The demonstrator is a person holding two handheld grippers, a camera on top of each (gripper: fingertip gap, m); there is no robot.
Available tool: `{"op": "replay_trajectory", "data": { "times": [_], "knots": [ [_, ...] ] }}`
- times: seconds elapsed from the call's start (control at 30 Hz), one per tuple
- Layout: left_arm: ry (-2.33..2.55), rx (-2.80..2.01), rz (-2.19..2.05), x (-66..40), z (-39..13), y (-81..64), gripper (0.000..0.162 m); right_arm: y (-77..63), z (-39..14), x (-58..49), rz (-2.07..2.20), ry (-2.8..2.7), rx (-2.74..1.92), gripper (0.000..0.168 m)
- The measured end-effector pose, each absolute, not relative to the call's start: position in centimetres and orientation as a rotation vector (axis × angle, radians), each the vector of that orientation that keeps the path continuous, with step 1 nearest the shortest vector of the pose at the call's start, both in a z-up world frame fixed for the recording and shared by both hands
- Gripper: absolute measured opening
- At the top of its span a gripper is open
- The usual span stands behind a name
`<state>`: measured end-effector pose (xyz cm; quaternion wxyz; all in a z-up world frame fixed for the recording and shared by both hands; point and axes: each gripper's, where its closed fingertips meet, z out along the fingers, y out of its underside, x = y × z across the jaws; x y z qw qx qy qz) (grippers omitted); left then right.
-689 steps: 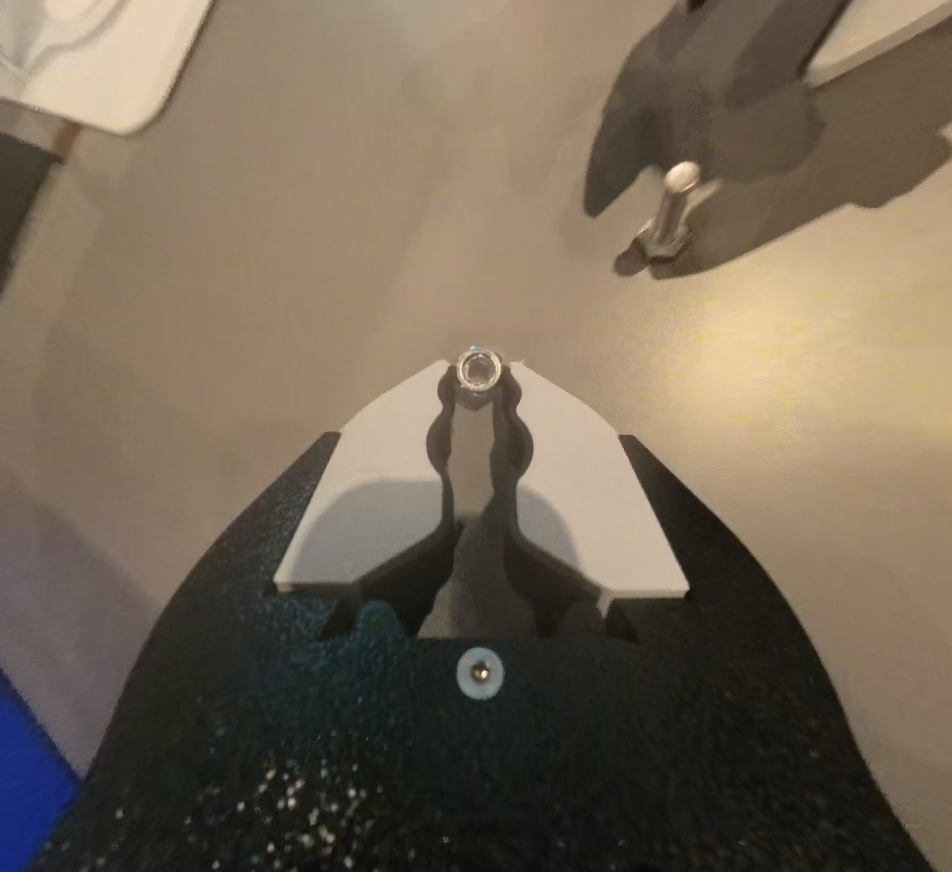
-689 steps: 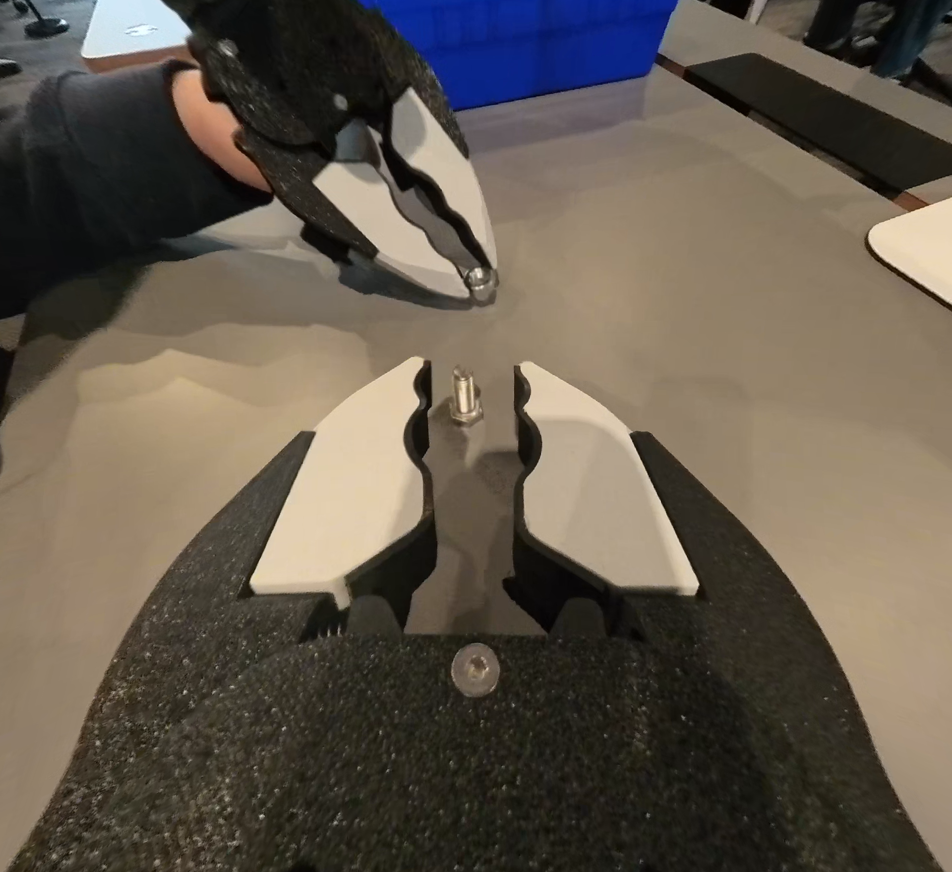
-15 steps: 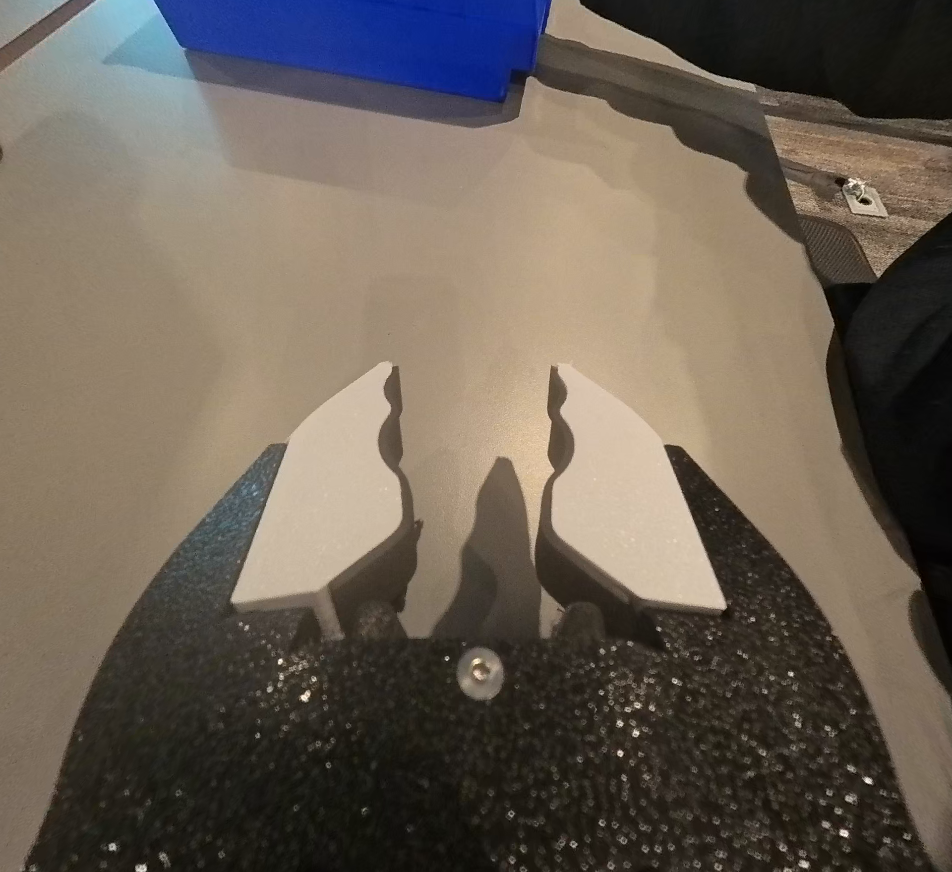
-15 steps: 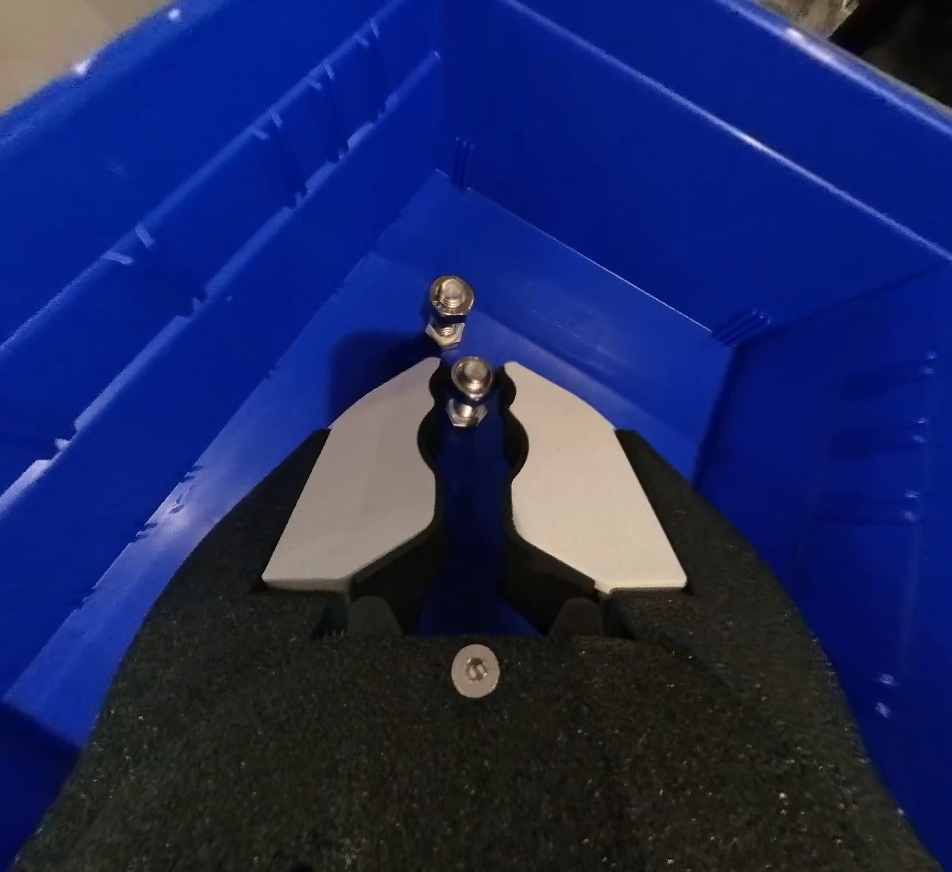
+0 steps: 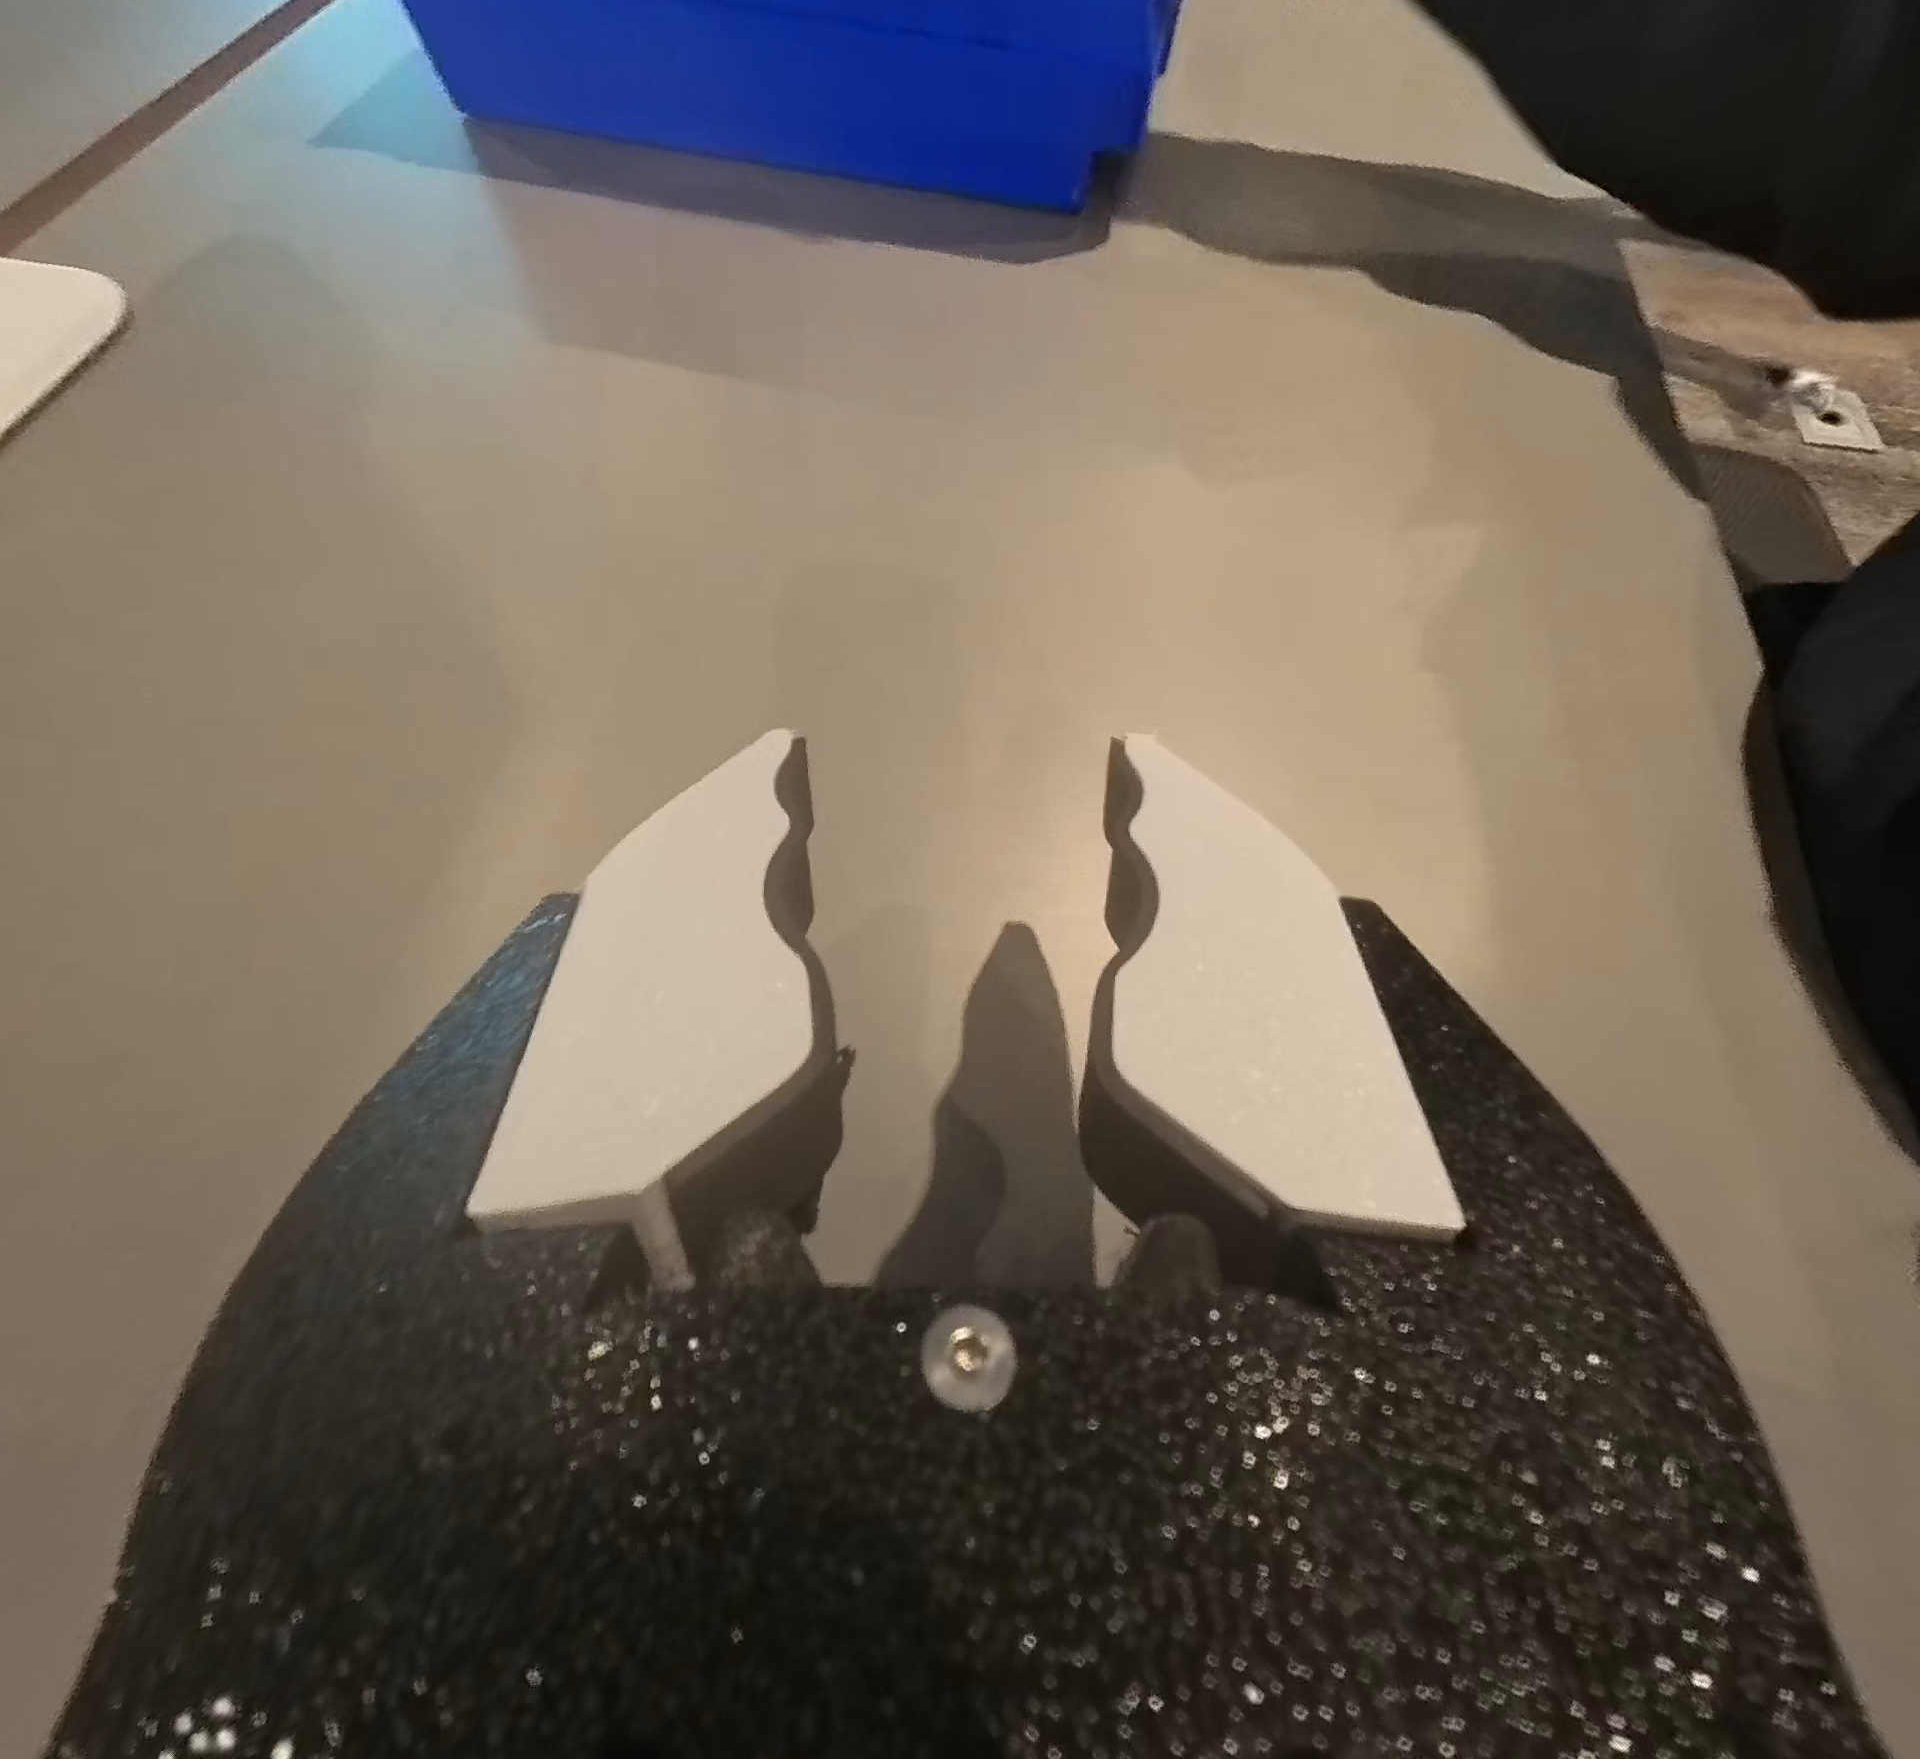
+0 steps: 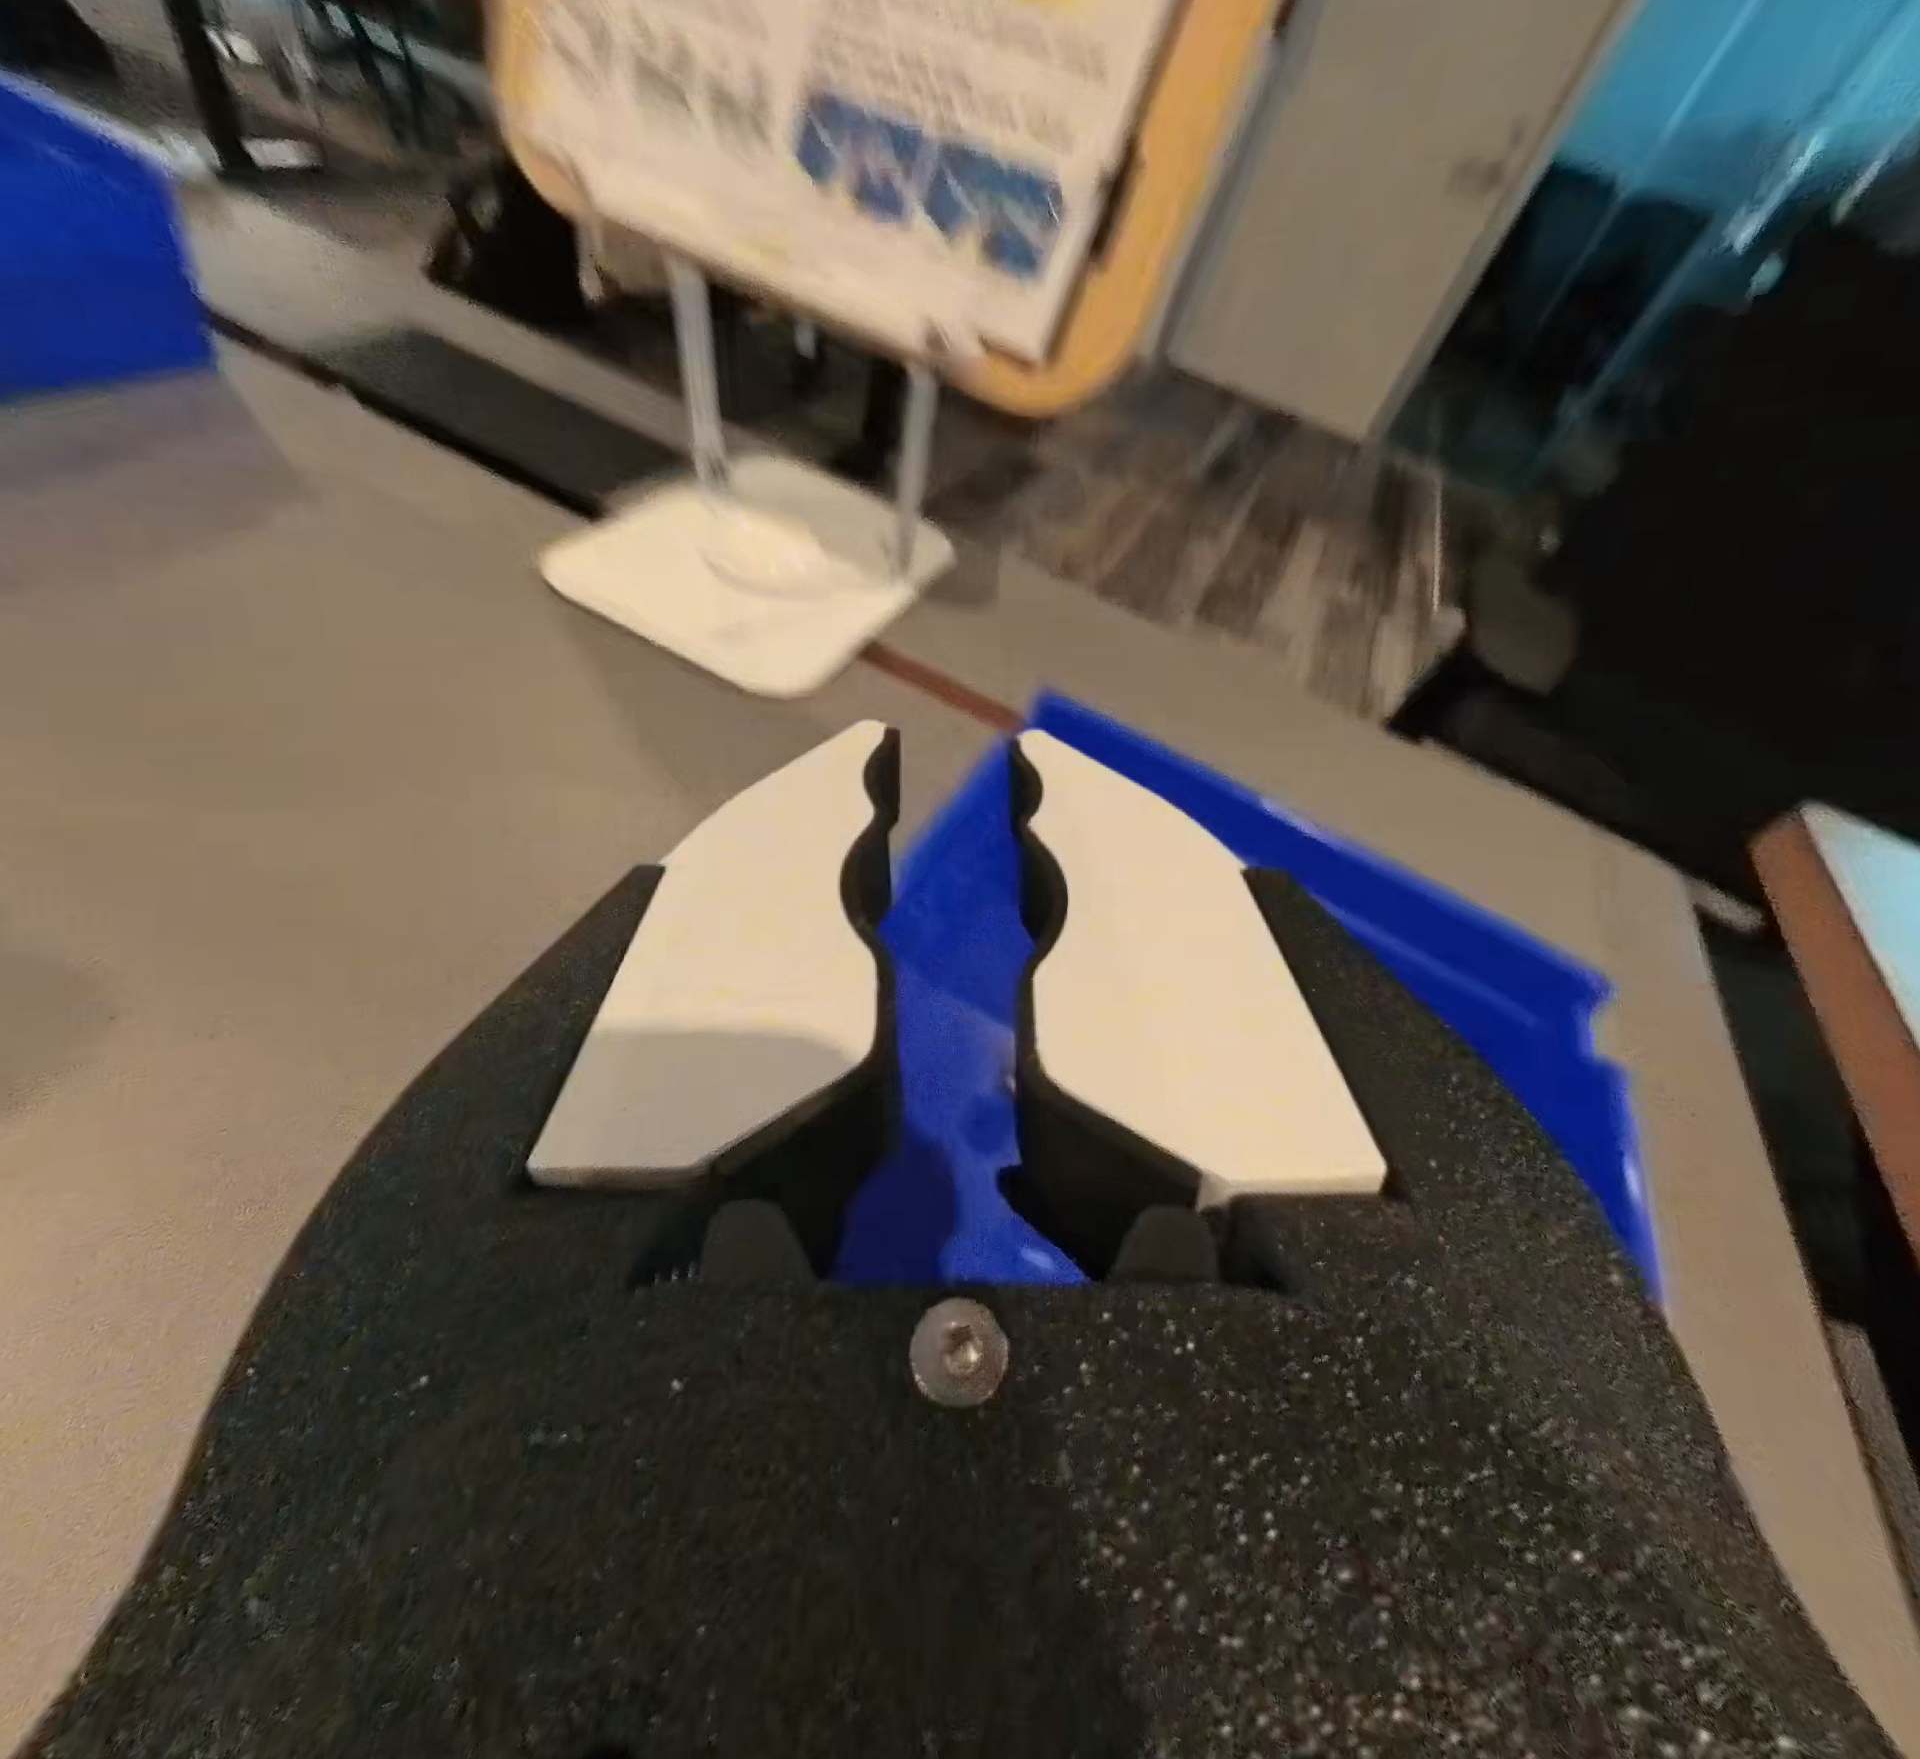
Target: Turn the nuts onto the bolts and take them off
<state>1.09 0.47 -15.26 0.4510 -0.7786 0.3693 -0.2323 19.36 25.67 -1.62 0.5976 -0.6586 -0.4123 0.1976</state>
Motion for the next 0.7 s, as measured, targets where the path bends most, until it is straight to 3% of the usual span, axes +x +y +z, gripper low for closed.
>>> {"op": "replay_trajectory", "data": {
  "times": [0.17, 0.57, 0.7],
  "knots": [
    [0.856, -1.914, -0.456, -0.3, -15.2, 1.6, 0.054, 17.9, 1.9, 13.5, 0.535, -0.926, -1.311, 0.014],
    [0.375, -1.846, -0.104, -8.0, -12.6, 5.1, 0.051, 11.6, -9.9, 3.2, 0.53, -0.988, -1.29, 0.021],
    [0.314, -1.772, -0.019, -9.2, -11.4, 5.2, 0.051, 11.1, -10.3, 2.6, 0.486, -1.036, -1.244, 0.02]
  ]
}}
